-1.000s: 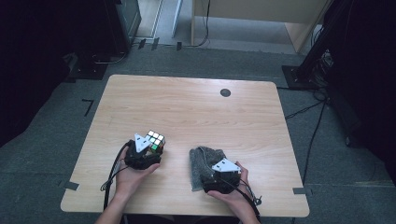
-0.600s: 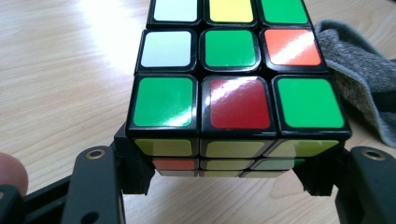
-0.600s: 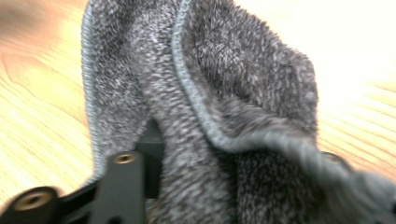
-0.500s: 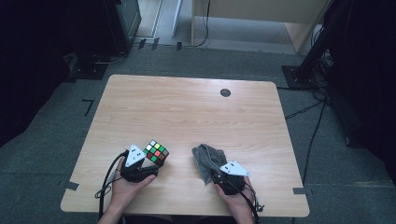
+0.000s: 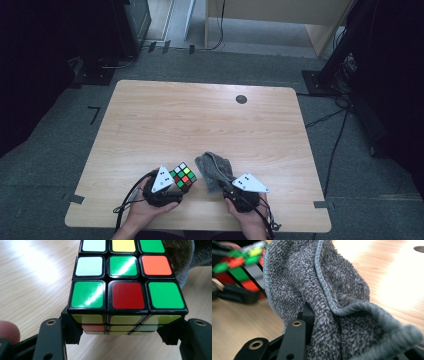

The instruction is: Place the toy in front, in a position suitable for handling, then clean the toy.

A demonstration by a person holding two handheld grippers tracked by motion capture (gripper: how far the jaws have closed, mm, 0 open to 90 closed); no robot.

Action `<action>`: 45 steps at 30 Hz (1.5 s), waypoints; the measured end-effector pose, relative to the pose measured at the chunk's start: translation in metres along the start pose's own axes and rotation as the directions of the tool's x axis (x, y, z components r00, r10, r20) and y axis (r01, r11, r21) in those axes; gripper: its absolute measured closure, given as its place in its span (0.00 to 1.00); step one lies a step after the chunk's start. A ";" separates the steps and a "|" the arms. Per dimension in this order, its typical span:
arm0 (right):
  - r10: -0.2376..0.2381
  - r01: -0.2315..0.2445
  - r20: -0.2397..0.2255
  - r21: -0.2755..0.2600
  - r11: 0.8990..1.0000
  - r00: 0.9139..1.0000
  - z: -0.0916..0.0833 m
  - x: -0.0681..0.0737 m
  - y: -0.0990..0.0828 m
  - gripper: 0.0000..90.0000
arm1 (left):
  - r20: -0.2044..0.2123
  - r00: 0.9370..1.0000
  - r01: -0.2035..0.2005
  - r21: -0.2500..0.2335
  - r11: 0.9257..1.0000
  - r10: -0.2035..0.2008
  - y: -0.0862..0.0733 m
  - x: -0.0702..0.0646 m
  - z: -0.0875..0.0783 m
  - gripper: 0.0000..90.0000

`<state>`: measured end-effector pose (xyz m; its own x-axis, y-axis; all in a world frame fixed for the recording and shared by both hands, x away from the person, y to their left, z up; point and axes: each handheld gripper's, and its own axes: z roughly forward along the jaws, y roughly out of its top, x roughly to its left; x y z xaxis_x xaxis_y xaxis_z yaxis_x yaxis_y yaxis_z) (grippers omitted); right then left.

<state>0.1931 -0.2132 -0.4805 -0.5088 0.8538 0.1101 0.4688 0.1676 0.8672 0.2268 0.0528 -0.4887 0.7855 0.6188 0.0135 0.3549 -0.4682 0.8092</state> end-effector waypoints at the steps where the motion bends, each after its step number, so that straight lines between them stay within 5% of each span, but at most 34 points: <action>1: -0.007 0.007 -0.003 -0.001 1.000 1.000 0.000 0.001 0.001 0.78 | -0.001 1.000 -0.008 0.004 1.000 0.008 0.000 -0.001 0.000 0.38; 8: -0.034 0.033 -0.009 -0.026 0.999 0.999 -0.007 0.011 0.016 0.77 | -0.007 0.998 -0.068 0.021 0.997 0.068 0.002 -0.010 -0.001 0.38; 14: -0.011 0.012 -0.089 0.013 1.000 0.996 0.000 0.019 0.021 0.76 | 0.043 0.991 -0.124 0.005 0.992 0.123 0.008 -0.026 0.003 0.38; 18: -0.013 0.015 -0.128 0.013 1.000 0.992 -0.001 0.021 0.021 0.76 | 0.051 0.993 -0.108 -0.008 0.994 0.108 0.008 -0.021 0.002 0.38; 23: -0.022 0.026 -0.143 0.023 0.999 0.989 -0.002 0.019 0.020 0.77 | 0.157 0.986 -0.039 -0.121 0.992 0.058 0.013 -0.014 -0.008 0.38; 26: -0.080 0.088 -0.114 0.067 0.994 0.990 -0.003 0.016 0.019 0.77 | 0.154 0.984 -0.069 -0.144 0.987 0.091 0.017 -0.015 -0.011 0.38; 28: -0.072 0.080 -0.110 0.078 0.994 0.991 -0.002 0.013 0.017 0.77 | 0.146 0.984 -0.080 -0.133 0.988 0.100 0.018 -0.016 -0.010 0.38; 30: -0.052 0.057 -0.117 0.035 0.998 0.992 -0.006 0.010 0.018 0.77 | 0.117 0.979 -0.161 -0.064 0.985 0.168 0.015 -0.021 -0.001 0.38; 32: -0.050 0.045 -0.148 -0.041 0.998 0.988 -0.013 0.010 0.021 0.77 | 0.117 0.969 -0.211 -0.051 0.976 0.216 0.013 -0.026 0.001 0.38; 36: -0.097 0.093 -0.159 -0.032 0.995 0.983 -0.010 0.015 0.019 0.78 | 0.138 0.966 -0.205 -0.104 0.973 0.218 0.017 -0.028 -0.004 0.38; 39: -0.053 0.057 -0.172 0.018 0.998 0.984 -0.005 0.010 0.014 0.78 | 0.166 0.969 -0.155 -0.157 0.975 0.181 0.018 -0.023 -0.011 0.38; 42: -0.063 0.067 -0.165 0.014 0.998 0.984 -0.007 0.011 0.016 0.78 | 0.150 0.970 -0.173 -0.134 0.976 0.193 0.018 -0.022 -0.011 0.38; 45: -0.076 0.065 -0.181 -0.066 0.996 0.981 -0.016 0.016 0.024 0.77 | 0.118 0.966 -0.221 -0.086 0.971 0.230 0.016 -0.027 -0.007 0.38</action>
<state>0.1840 -0.2035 -0.4503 -0.6650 0.7354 0.1302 0.3861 0.1894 0.9028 0.2080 0.0333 -0.4725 0.9001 0.4156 0.1305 0.1272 -0.5372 0.8338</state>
